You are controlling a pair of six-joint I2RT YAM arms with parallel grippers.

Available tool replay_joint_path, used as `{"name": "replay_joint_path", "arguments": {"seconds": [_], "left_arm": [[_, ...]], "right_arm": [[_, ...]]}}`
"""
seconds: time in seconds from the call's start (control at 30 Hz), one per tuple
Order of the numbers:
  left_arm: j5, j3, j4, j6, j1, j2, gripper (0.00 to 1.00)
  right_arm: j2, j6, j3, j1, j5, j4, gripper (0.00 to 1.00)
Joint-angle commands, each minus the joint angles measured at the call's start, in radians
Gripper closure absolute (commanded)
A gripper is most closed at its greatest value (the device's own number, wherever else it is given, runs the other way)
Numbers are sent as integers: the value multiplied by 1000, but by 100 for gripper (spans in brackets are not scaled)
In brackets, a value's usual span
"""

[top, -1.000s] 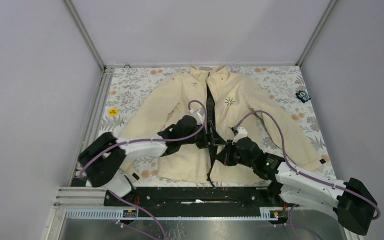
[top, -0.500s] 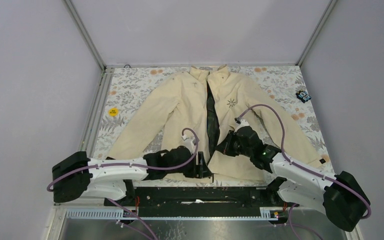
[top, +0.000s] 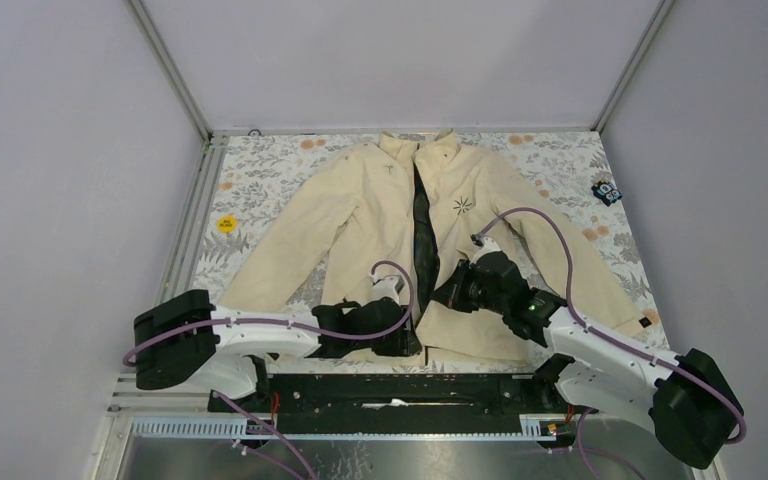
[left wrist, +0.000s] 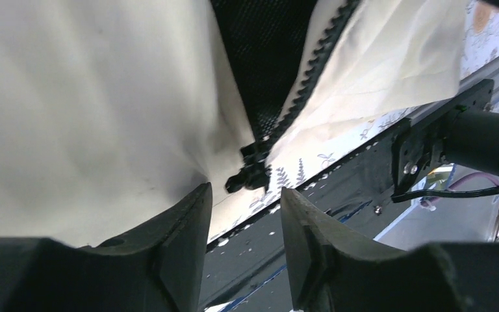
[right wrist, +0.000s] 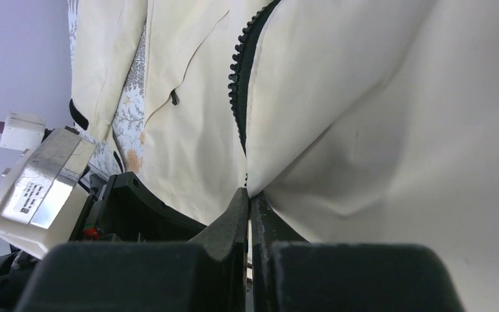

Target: Zip up the jacket

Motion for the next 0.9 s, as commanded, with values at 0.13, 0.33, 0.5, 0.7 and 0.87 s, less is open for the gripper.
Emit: {"name": "replay_joint_path", "arguments": {"seconds": [0.13, 0.33, 0.5, 0.7, 0.87], "left_arm": [[-34, 85, 71, -10, -5, 79, 58], [-33, 77, 31, -31, -10, 92, 71], [-28, 35, 9, -52, -14, 53, 81], [49, -20, 6, -67, -18, 13, 100], [105, -44, 25, -51, -28, 22, 97]], "right_arm": [[-36, 7, 27, -8, -10, 5, 100], [-42, -7, 47, -9, 15, -25, 100], [-24, -11, 76, -13, 36, -65, 100], [-1, -32, 124, -43, 57, -129, 100], [36, -71, 162, -49, 66, -118, 100]]}}
